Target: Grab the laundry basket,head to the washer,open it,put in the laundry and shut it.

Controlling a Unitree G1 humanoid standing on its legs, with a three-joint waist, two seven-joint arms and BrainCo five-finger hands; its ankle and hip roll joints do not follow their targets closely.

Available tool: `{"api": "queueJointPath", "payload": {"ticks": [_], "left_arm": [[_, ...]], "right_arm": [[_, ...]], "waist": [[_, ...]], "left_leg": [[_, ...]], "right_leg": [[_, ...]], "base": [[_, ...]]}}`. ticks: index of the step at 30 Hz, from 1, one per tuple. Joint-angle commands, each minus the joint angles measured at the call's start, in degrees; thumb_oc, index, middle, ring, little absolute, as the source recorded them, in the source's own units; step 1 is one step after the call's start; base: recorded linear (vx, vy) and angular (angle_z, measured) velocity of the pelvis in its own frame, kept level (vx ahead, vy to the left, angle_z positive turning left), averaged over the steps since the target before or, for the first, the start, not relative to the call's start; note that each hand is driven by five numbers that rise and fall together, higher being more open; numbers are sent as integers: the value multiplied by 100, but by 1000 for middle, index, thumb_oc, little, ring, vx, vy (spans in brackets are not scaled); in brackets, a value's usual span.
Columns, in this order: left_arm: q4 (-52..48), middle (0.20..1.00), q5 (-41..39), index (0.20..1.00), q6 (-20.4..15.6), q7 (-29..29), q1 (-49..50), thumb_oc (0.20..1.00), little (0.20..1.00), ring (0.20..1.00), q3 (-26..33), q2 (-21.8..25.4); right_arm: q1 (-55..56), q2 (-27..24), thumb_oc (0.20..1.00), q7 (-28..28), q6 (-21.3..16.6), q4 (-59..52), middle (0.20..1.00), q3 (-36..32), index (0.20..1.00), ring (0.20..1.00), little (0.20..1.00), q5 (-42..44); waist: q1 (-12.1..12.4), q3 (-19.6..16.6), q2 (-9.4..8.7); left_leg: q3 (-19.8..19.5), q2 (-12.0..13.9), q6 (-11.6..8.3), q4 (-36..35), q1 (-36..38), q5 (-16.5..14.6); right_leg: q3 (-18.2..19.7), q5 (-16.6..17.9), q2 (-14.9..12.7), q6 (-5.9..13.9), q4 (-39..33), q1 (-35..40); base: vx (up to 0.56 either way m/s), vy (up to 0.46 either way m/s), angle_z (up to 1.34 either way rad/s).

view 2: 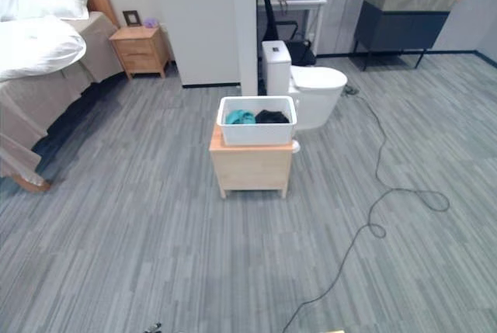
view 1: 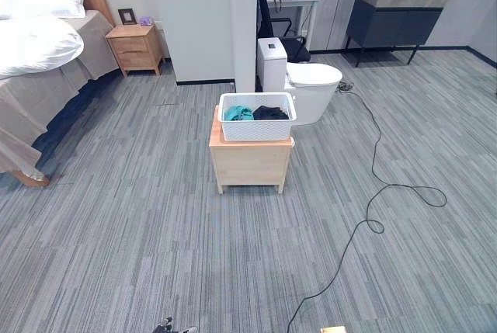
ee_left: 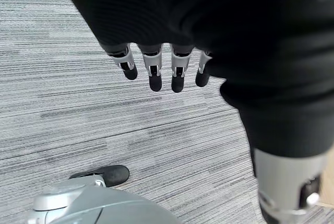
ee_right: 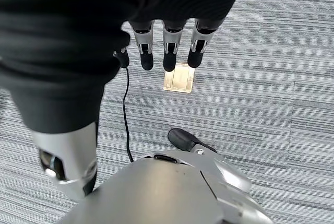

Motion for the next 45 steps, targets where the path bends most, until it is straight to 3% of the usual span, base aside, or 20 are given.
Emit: {"api": "queueJointPath", "payload": {"ticks": [1, 13, 16, 20, 22, 23, 24, 25, 28, 31, 36, 37, 38, 40, 41, 43, 44, 45], "left_arm": [[276, 1000, -25, 1000, -191, 71, -358, 1000, 1000, 1000, 14, 9], [234, 1000, -151, 1000, -173, 90, -437, 1000, 1000, 1000, 19, 62], [185, 1000, -264, 1000, -188, 106, -488, 1000, 1000, 1000, 24, 94], [160, 1000, -421, 1000, -207, 79, -521, 1000, 1000, 1000, 46, 77], [126, 1000, -480, 1000, -193, 68, -579, 1000, 1000, 1000, 49, 72], [119, 1000, -527, 1000, -187, 57, -568, 1000, 1000, 1000, 61, 39], [119, 1000, -527, 1000, -187, 57, -568, 1000, 1000, 1000, 61, 39], [101, 1000, -564, 1000, -204, 27, -499, 1000, 1000, 1000, 81, -1], [158, 1000, -586, 1000, -217, 19, -398, 1000, 1000, 1000, 144, -35], [254, 1000, -608, 1000, -216, 71, -389, 1000, 1000, 1000, 225, -9], [286, 1000, -639, 1000, -190, 69, -332, 1000, 1000, 1000, 367, 62], [246, 1000, -608, 1000, -179, 76, -361, 1000, 1000, 1000, 373, 141], [249, 1000, -610, 1000, -181, 75, -373, 1000, 1000, 1000, 375, 171], [158, 1000, -579, 1000, -171, 55, -417, 1000, 1000, 1000, 311, 252], [-110, 1000, -582, 1000, -189, 66, -469, 1000, 1000, 1000, 260, 370], [-225, 1000, -614, 1000, -208, 96, -501, 1000, 1000, 1000, 272, 436], [-379, 1000, -664, 1000, -227, 134, -535, 1000, 1000, 1000, 257, 524], [-379, 1000, -664, 1000, -226, 134, -535, 1000, 1000, 1000, 258, 525]], "right_arm": [[-147, -45, 1000, -41, -9, 413, 1000, 184, 1000, 1000, 1000, -67], [-194, -85, 1000, -20, 9, 356, 1000, 171, 1000, 1000, 1000, 36], [-200, -97, 1000, -35, -32, 320, 1000, 118, 1000, 1000, 1000, 221], [-222, -143, 1000, -52, -89, 330, 1000, 33, 1000, 1000, 1000, 412], [-260, -186, 1000, -61, -88, 301, 1000, 33, 1000, 1000, 1000, 435], [-284, -234, 1000, -61, -91, 270, 1000, 35, 1000, 1000, 1000, 472], [-284, -234, 1000, -61, -91, 270, 1000, 35, 1000, 1000, 1000, 472], [-282, -290, 1000, -59, -93, 258, 1000, 15, 1000, 1000, 1000, 532], [-301, -294, 1000, -71, -146, 207, 1000, -1, 1000, 1000, 1000, 602], [-340, -257, 1000, -71, -180, 167, 1000, -15, 1000, 1000, 1000, 692], [-336, -170, 1000, -17, -178, 92, 1000, -61, 1000, 1000, 1000, 722], [-339, -135, 1000, -16, -171, 101, 1000, -73, 1000, 1000, 1000, 687], [-339, -131, 1000, -13, -167, 117, 1000, -95, 1000, 1000, 1000, 729], [-348, -131, 1000, 15, -181, 48, 1000, -207, 1000, 1000, 1000, 867], [-393, -191, 1000, -16, -201, -167, 1000, -310, 1000, 1000, 1000, 1045], [-417, -212, 1000, -32, -232, -238, 1000, -364, 1000, 1000, 1000, 1169], [-468, -240, 1000, -86, -266, -384, 1000, -487, 1000, 1000, 1000, 1272], [-468, -240, 1000, -87, -266, -385, 1000, -487, 1000, 1000, 1000, 1272]], "waist": [[1, -92, -208], [-23, 15, -188], [-53, 153, -195], [-44, 422, -300], [4, 623, -334], [26, 728, -373], [22, 719, -370], [84, 679, -387], [247, 567, -368], [344, 532, -414], [404, 399, -417], [504, 337, -525], [525, 309, -569], [498, 301, -686], [366, 382, -642], [307, 458, -606], [251, 549, -503], [248, 556, -506]], "left_leg": [[-384, 272, -311, -88, -20, -211], [-464, 377, -423, -88, -170, -95], [-582, 524, -483, -88, -253, 18], [-653, 542, -583, 851, -704, -60], [-728, 408, -636, 1736, -1207, 170], [-539, 365, -577, 2299, -1688, 353], [-543, 367, -576, 2317, -1707, 345], [-53, 385, -454, 1693, -2051, 216], [68, 458, -453, 559, -2259, 542], [91, 614, -538, 5, -2503, 772], [550, 818, -465, 147, -2407, 1003], [564, 697, -381, 859, -2579, 973], [569, 575, -296, 941, -2496, 846], [656, 311, -42, 1017, -2287, 543], [653, 158, 201, 978, -1957, 272], [651, 77, 297, 925, -1745, 160], [660, 31, 408, 784, -1308, -5], [657, 27, 408, 782, -1300, -4]], "right_leg": [[-45, 133, -737, 617, 45, -63], [-110, 75, -626, 532, 45, -125], [-68, -14, -458, 390, 45, -139], [19, -122, -341, 203, 99, -91], [-32, -143, -339, 144, 173, -112], [-134, -212, -347, 110, 183, -84], [-136, -213, -345, 110, 185, -94], [-228, -334, -344, 151, 149, -28], [-192, -547, -249, 213, 104, 137], [-130, -827, -246, 274, 256, 401], [-78, -1034, -360, 341, 598, 640], [-158, -805, -578, 446, 1125, 619], [-144, -548, -697, 529, 1475, 526], [-95, 448, -996, 762, 2467, 286], [104, 1132, -1110, 829, 3764, -207], [86, 1260, -1153, 865, 4144, -444], [-311, 1218, -1494, 877, 4443, -834], [-313, 1214, -1499, 878, 4446, -827]], "base": [[0, 0, 0], [-8, -54, 2], [7, -174, 13], [10, -131, 26], [6, -106, 7], [59, -76, 5], [253, -28, 1], [308, 52, 8], [309, 87, 9], [358, 134, -11], [399, 215, -21], [477, 291, -33], [642, 423, -15], [536, 426, -12], [439, 354, -12], [401, 312, 35], [377, 285, 67], [449, 233, 53]]}}
